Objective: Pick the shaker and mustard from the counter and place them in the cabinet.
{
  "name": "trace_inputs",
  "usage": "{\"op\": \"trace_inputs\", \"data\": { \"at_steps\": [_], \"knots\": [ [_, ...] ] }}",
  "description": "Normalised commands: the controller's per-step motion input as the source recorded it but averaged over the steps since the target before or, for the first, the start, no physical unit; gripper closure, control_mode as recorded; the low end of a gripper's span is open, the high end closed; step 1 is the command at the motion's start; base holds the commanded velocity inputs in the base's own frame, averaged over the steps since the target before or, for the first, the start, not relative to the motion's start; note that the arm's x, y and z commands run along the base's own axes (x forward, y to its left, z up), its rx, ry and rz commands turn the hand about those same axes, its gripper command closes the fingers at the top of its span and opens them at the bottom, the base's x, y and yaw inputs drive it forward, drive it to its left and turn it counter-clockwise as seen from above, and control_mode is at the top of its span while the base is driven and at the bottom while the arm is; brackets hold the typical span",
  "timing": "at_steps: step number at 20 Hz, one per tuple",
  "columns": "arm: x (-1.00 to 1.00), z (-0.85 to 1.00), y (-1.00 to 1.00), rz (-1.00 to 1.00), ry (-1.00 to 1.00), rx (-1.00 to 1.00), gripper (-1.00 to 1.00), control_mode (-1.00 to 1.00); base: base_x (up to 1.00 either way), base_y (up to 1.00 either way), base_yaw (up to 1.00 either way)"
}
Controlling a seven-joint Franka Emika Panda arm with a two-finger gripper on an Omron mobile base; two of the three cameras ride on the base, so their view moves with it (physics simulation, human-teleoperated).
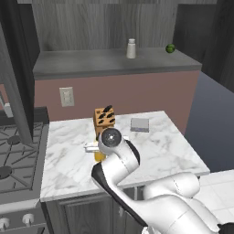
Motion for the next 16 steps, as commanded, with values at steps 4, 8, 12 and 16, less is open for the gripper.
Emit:
{"op": "trace_inputs", "data": {
  "at_steps": [4, 8, 12, 16],
  "knots": [
    [0.27, 0.00, 0.00, 0.00, 0.14, 0.00, -1.00, -1.00, 0.00, 0.00, 0.00],
    [0.05, 0.00, 0.00, 0.00, 0.04, -0.01, -1.00, -1.00, 0.00, 0.00, 0.00],
    [0.00, -0.03, 0.00, 0.00, 0.00, 0.00, -1.00, -1.00, 0.00, 0.00, 0.00],
    [0.03, -0.14, 0.00, 0.00, 0.00, -0.02, -1.00, -1.00, 0.00, 0.00, 0.00]
  ]
}}
